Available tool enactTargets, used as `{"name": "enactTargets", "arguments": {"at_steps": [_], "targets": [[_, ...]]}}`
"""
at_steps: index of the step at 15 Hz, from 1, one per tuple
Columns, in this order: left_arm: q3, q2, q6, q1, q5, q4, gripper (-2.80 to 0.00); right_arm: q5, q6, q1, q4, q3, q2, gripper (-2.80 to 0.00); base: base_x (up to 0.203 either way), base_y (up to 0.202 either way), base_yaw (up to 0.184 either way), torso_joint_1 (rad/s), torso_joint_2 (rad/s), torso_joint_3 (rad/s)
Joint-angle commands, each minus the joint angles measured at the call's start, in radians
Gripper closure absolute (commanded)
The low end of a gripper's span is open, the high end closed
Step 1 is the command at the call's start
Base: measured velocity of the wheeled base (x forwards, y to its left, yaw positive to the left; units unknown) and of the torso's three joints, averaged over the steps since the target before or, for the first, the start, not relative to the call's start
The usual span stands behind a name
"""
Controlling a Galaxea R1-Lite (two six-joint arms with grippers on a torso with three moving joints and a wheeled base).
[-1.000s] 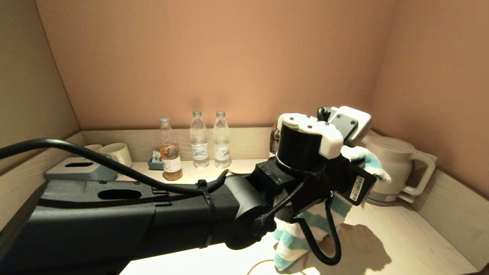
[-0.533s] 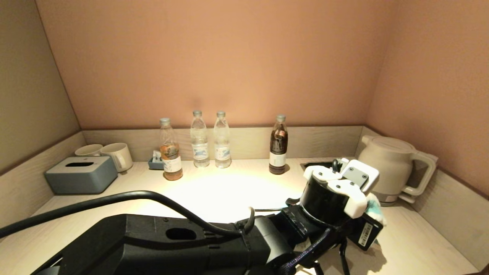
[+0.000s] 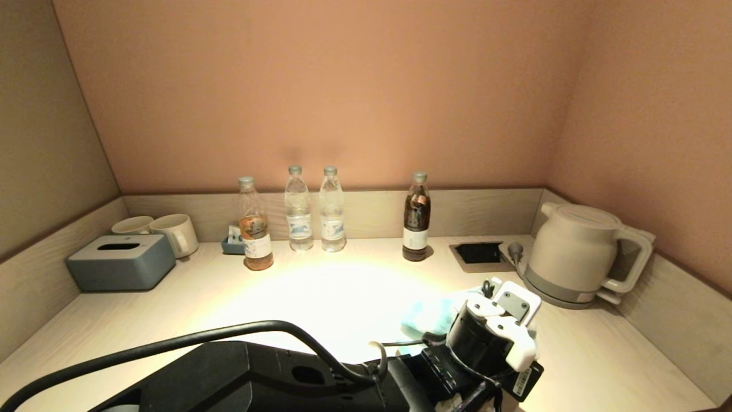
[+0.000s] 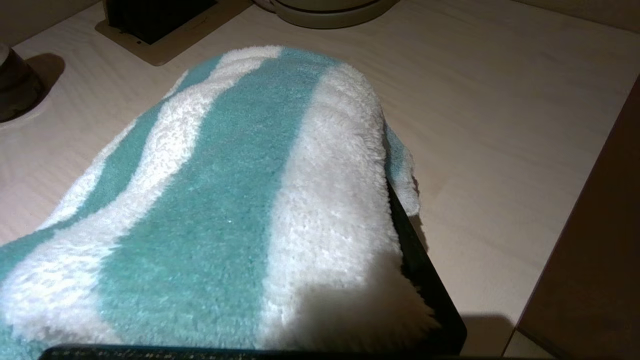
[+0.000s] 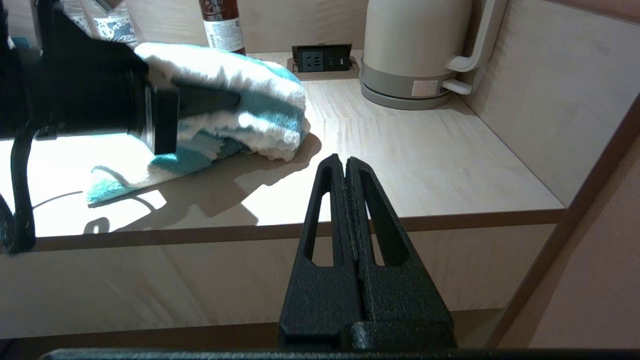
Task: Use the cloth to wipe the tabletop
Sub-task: Sweep the stains on the table
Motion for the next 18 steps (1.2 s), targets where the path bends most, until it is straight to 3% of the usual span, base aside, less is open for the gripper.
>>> {"name": "enactTargets", "arguments": {"at_steps": [1,4,9,18], "targets": [[0.071,-0.003,0.001,0.002,0.011,-0.036,0.0,0.0,0.0,0.0,-0.001,0.0,0.0,0.0,0.0,0.0,0.0,0.0,0.0,0.0],[0.186,-0.01,0.003,0.018,0.049,-0.106,0.0,0.0,0.0,0.0,-0.001,0.0,0.0,0.0,0.0,0.0,0.0,0.0,0.0,0.0],[0.189,0.002,0.0,0.037,0.091,-0.101,0.0,-0.001,0.0,0.0,-0.001,0.0,0.0,0.0,0.0,0.0,0.0,0.0,0.0,0.0],[0.214,-0.01,-0.019,0.178,0.094,-0.099,0.0,0.0,0.0,0.0,-0.001,0.0,0.0,0.0,0.0,0.0,0.0,0.0,0.0,0.0]]}}
